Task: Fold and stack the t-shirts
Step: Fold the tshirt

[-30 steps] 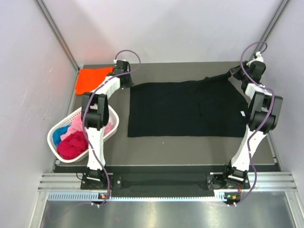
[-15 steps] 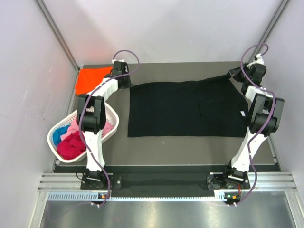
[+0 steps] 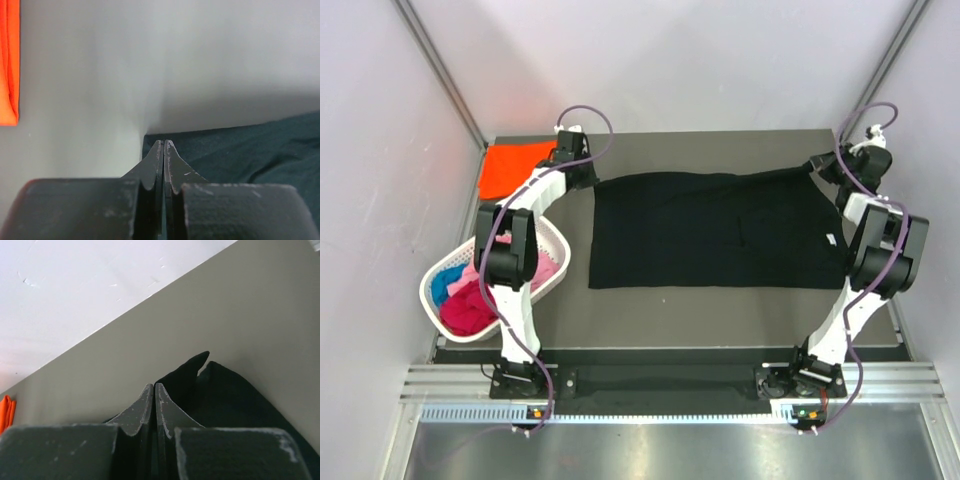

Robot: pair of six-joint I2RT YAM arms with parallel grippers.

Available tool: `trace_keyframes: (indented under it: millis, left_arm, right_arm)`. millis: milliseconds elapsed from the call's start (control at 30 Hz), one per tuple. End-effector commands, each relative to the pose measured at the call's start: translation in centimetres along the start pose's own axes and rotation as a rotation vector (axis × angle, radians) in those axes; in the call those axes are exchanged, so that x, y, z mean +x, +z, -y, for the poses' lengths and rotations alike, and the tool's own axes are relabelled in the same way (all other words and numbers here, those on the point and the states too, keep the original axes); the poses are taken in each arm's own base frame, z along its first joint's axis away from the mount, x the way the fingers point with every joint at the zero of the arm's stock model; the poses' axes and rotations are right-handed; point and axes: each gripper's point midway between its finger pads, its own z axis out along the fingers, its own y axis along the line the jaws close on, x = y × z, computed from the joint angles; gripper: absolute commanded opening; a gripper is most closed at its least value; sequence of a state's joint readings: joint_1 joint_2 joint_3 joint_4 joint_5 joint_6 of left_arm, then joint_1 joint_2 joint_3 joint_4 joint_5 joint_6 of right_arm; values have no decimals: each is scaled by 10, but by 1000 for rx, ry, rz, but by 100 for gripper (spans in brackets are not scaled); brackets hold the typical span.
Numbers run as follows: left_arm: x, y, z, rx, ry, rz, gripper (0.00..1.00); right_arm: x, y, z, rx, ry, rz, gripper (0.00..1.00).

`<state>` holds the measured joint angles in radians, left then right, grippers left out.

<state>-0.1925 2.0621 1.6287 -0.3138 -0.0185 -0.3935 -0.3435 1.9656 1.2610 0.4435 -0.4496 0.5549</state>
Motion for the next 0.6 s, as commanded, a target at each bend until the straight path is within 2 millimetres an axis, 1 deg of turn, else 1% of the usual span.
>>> trace_keyframes:
  millis: [0, 33, 100, 233, 267, 333, 367, 400, 433, 467, 500, 533, 567]
  left_arm:
    - [-27, -26, 14, 44, -2, 93, 0]
    - [-25, -27, 12, 34, -2, 94, 0]
    - [-28, -33, 12, 27, 1, 107, 0]
    - [-25, -41, 7, 4, 3, 102, 0]
    - [-25, -43, 6, 0, 5, 100, 0]
    - [-21, -46, 4, -10, 7, 89, 0]
    - [-21, -52, 2, -17, 10, 88, 0]
    - [-22, -55, 1, -27, 12, 96, 0]
    - [-17, -55, -3, -37, 15, 89, 0]
    - [-20, -61, -2, -36, 18, 99, 0]
    - [-17, -63, -4, -41, 15, 95, 0]
    - [-10, -64, -6, -42, 18, 77, 0]
    - [-9, -68, -6, -38, 15, 74, 0]
  right_arm:
    - [-50, -22, -30, -80, -77, 136, 0]
    - [-52, -25, -29, -77, -78, 141, 0]
    - [-50, -31, -30, -85, -74, 133, 0]
    - [-46, -43, -33, -93, -66, 125, 0]
    - [-38, -46, -31, -89, -58, 108, 0]
    - [-33, -52, -30, -88, -52, 107, 0]
    - [-25, -59, -31, -90, -44, 98, 0]
    - [-23, -62, -33, -94, -47, 97, 0]
    - [-19, -64, -32, -90, -46, 91, 0]
    - [-15, -71, -33, -86, -43, 88, 0]
    - [-13, -75, -33, -83, -40, 88, 0]
    - [-12, -79, -31, -75, -31, 92, 0]
    - [-9, -87, -33, -73, -28, 96, 0]
